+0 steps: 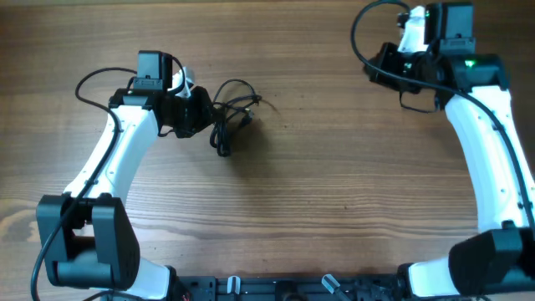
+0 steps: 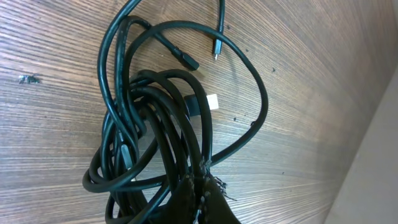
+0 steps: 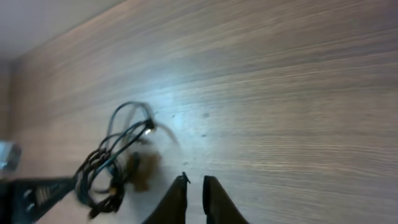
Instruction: Untangle cables
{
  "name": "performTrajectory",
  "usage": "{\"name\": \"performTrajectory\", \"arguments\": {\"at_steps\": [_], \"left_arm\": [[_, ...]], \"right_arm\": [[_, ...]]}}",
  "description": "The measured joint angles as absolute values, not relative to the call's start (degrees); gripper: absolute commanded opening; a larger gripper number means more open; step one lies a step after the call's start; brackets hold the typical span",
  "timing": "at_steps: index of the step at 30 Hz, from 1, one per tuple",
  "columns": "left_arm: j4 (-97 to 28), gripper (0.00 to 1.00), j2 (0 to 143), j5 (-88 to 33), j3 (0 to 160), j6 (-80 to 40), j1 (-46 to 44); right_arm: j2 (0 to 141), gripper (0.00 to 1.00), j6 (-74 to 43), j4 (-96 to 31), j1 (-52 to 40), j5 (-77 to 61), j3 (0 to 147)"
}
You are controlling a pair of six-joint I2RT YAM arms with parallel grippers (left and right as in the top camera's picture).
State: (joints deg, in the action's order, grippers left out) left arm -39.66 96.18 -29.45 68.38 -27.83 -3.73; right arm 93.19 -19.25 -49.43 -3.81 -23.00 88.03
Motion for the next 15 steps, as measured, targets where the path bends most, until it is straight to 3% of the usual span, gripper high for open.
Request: {"name": "performTrajectory", "arguments": {"at_steps": [3, 9, 15], "left_arm": [[-37.58, 0.04, 96.18, -33.21, 68.36, -27.20, -3.70], [-28.34, 0.04, 96.18, -52.84, 68.31, -28.18, -1.83], [-25.23, 0.04, 96.18, -63.55, 68.31, -31.48, -0.62]], "right_arm": [[93.58, 0.45, -18.06, -49.23, -7.53, -28.80, 88.03], [96.75, 0.46, -20.69, -46.65, -16.45, -33.06, 88.03], [101.82, 0.49, -25.32, -44.71, -19.66, -33.45, 88.03]]}}
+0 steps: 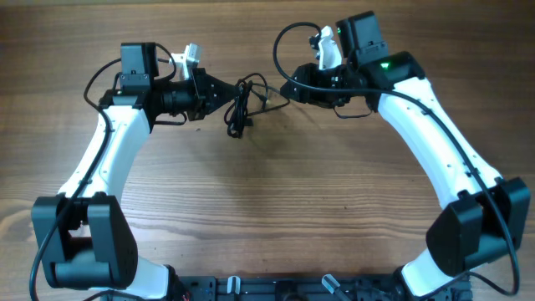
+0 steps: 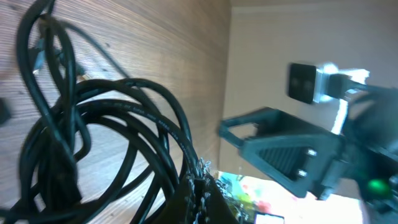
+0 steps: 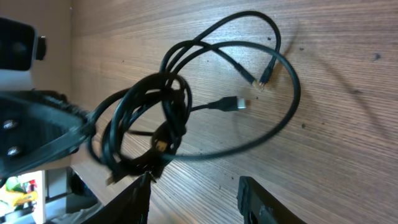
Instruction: Untangle cables
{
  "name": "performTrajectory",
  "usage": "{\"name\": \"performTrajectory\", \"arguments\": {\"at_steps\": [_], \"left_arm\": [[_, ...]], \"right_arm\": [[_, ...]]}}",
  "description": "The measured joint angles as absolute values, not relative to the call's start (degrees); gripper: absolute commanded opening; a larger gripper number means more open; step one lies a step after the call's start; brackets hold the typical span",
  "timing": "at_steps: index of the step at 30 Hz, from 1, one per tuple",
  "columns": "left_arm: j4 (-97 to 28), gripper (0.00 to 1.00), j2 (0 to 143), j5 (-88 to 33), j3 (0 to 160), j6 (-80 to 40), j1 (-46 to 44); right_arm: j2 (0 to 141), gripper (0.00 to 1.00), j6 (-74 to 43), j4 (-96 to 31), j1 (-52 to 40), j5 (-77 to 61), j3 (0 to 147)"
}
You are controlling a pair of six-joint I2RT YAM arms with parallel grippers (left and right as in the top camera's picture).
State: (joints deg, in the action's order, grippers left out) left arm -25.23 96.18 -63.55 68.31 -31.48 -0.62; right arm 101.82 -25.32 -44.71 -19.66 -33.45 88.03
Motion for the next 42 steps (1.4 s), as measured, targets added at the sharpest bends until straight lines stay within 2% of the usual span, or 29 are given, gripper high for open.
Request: {"name": "performTrajectory", "arguments": {"at_steps": [11, 16, 17, 20, 21, 23, 24, 26, 33, 40, 41, 42], "left_arm": [[-24.53, 0.04, 96.18, -65.25, 68.31, -33.32, -0.62], [-24.53, 0.04, 96.18, -64.99, 68.31, -33.34, -0.62], [-24.53, 0.04, 96.18, -64.82, 68.31, -33.34, -0.62], [-24.51, 0.04, 96.18, -64.36, 68.31, -33.34, -0.62], [-24.53, 0.04, 96.18, -64.34, 68.31, -33.34, -0.62], [-24.49, 0.04, 96.18, -64.31, 68.31, -33.34, -0.62], [-24.51, 0.04, 96.18, -64.29, 68.29, -33.34, -0.62], [-24.51, 0.04, 96.18, -64.16, 68.31, -33.34, -0.62], [-24.45, 0.04, 96.18, -64.12, 68.31, -33.34, -0.62], [-24.40, 0.04, 96.18, -63.51, 68.31, -33.34, -0.62], [-24.43, 0.04, 96.18, -63.44, 68.31, -33.34, -0.62], [-24.43, 0.04, 96.18, -63.29, 68.31, -33.34, -0.62]], "right_arm": [[107.33, 0.57, -32.38, -43.86, -24.23, -33.95, 88.03], [108.55, 0.57, -36.62, -43.64, -24.18, -35.46, 88.03], [108.60, 0.54, -38.11, -43.64, -24.18, -35.64, 88.03], [108.60, 0.34, -46.44, -43.59, -24.18, -36.01, 88.03], [108.60, 0.32, -50.43, -43.57, -24.18, -36.01, 88.03], [108.60, 0.32, -58.61, -43.33, -24.18, -36.10, 88.03], [108.60, 0.36, -62.17, -43.33, -24.16, -36.45, 88.03], [108.60, 0.40, -65.69, -43.55, -24.08, -37.74, 88.03], [108.66, 0.40, -73.71, -48.90, -25.36, -35.42, 88.03], [113.49, 0.14, -79.72, -40.75, -29.15, -30.89, 88.05], [114.26, 0.04, -79.29, -40.60, -29.17, -30.24, 88.05], [114.45, 0.04, -78.13, -40.34, -29.06, -29.67, 88.05]]}}
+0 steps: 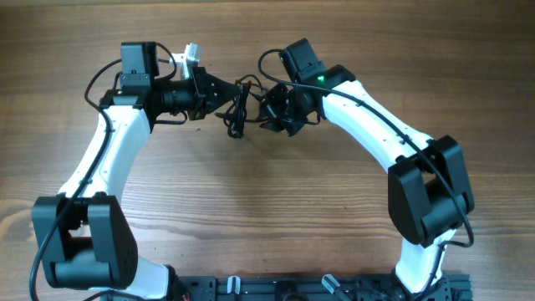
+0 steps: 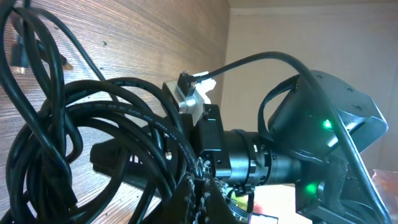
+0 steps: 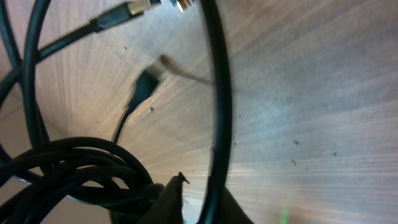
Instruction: Untangle cables
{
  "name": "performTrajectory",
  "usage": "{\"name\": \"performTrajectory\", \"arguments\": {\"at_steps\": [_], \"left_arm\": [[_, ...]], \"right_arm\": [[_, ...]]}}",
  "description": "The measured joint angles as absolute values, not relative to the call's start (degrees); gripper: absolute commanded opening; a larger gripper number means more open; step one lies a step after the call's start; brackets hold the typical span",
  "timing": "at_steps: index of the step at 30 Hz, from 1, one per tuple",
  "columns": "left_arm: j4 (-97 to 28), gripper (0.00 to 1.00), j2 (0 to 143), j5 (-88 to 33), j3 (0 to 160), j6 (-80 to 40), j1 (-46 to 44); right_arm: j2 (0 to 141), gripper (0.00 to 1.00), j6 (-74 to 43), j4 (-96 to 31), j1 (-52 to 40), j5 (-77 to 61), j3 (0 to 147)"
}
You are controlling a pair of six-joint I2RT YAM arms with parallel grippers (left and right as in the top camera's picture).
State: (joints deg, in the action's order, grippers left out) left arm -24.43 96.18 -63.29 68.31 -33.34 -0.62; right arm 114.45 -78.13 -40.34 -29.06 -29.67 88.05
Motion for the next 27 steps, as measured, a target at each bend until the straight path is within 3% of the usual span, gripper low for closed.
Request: {"name": "performTrajectory", "arguments": {"at_steps": [9, 15, 19, 27], "left_arm": [[-24.40, 0.04, 96.18, -62.37, 68.31, -33.34, -0.62], [-24.40, 0.04, 96.18, -62.22, 68.31, -33.34, -0.62], [-24.47, 0.04, 96.18, -62.22, 68.31, -33.34, -0.62], [-24.84, 0.04, 96.18, -62.74, 68.31, -32.10, -0.62]], "right_arm": [[106.89, 0.04, -44.16, -38.59, -20.36, -39.07, 88.12], [90.65, 0.04, -39.53, -38.41, -6.66, -53.17, 88.14], [89.36, 0.04, -37.80, -39.00, 1.85, -59.94, 88.20], [94.08, 0.04, -23.90, -49.17, 1.17, -39.62, 88.27]]}}
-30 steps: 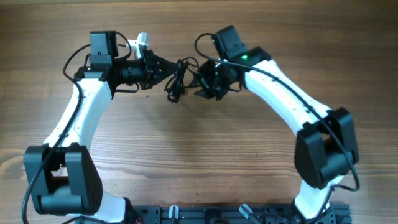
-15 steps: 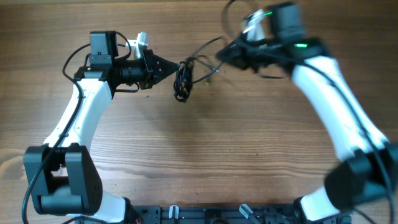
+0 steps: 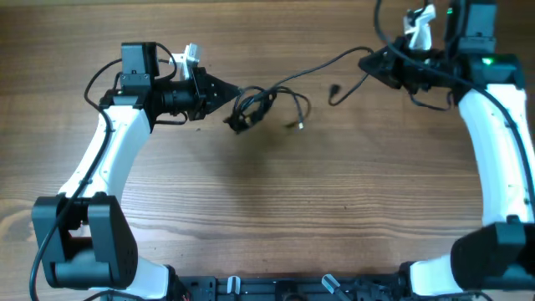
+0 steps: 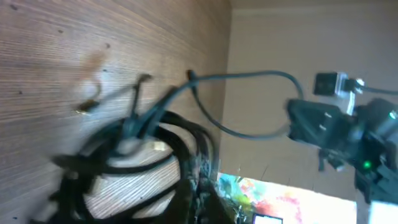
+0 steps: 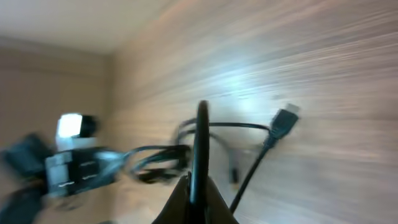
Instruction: Untangle cables
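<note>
A tangle of black cables (image 3: 251, 107) hangs at the tip of my left gripper (image 3: 230, 96), which is shut on the bundle (image 4: 155, 140). One black cable (image 3: 322, 65) runs out of the bundle, up and to the right, into my right gripper (image 3: 368, 63), which is shut on it at the far right (image 5: 201, 143). Its loose plug end (image 3: 333, 90) dangles below that strand, showing as a connector (image 5: 283, 117) in the right wrist view. Another short end (image 3: 298, 124) lies just right of the bundle.
The wooden table (image 3: 267, 217) carries only the cables. Both arm bases stand at the front edge, the left one (image 3: 84, 242) and the right one (image 3: 493, 259).
My right gripper, which was at the bundle beside the left one, is now far to the upper right with one cable drawn out between them. The left gripper has stayed put.
My left gripper held the bundle low on the table while the right gripper was far at the upper right, nearly shut and empty. Then the left held the bundle higher with the right open near it. Then the right was at a strand, and now holds it pulled out.
</note>
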{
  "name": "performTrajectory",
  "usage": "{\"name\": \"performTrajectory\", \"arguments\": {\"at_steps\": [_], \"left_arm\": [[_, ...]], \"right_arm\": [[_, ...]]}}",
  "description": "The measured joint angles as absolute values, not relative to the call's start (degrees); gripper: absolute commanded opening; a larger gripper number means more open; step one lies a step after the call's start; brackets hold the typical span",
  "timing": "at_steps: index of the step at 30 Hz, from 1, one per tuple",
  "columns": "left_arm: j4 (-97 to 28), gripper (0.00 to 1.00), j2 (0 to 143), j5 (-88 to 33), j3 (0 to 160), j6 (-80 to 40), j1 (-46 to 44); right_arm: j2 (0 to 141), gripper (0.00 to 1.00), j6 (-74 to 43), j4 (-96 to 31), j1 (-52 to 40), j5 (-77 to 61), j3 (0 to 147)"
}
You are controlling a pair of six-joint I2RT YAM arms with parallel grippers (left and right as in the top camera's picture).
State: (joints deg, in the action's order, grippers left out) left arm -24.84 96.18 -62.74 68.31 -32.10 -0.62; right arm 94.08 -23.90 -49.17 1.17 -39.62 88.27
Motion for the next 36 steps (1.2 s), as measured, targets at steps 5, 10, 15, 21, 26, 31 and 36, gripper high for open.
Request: {"name": "performTrajectory", "arguments": {"at_steps": [5, 10, 15, 21, 26, 31, 36], "left_arm": [[-24.82, 0.04, 96.18, -66.72, 68.31, -29.76, -0.62], [-24.84, 0.04, 96.18, -68.73, 68.31, -28.91, -0.62], [-26.79, 0.04, 96.18, -62.74, 68.31, -28.51, -1.43], [-22.94, 0.13, 96.18, -37.47, 68.29, -28.47, -9.76], [-17.91, 0.20, 100.05, -23.44, 71.70, -27.62, -16.73], [-19.75, 0.31, 112.12, -18.63, 84.05, -21.67, -18.96], [-17.08, 0.41, 118.06, -16.78, 85.58, -15.25, -22.17]], "right_arm": [[98.08, 0.04, -19.68, -49.95, -2.02, -29.50, 88.27], [99.68, 0.27, -17.32, -49.93, -3.60, -25.56, 88.27], [99.68, 0.90, -16.16, -48.42, -3.73, -24.93, 88.27], [99.68, 0.93, -16.40, -47.72, -3.73, -24.75, 88.27], [99.68, 0.93, -16.40, -48.77, -3.73, -24.75, 88.27], [99.68, 0.93, -16.40, -51.33, -3.73, -24.32, 88.27], [99.70, 0.93, -16.40, -52.71, -3.73, -24.32, 88.27]]}}
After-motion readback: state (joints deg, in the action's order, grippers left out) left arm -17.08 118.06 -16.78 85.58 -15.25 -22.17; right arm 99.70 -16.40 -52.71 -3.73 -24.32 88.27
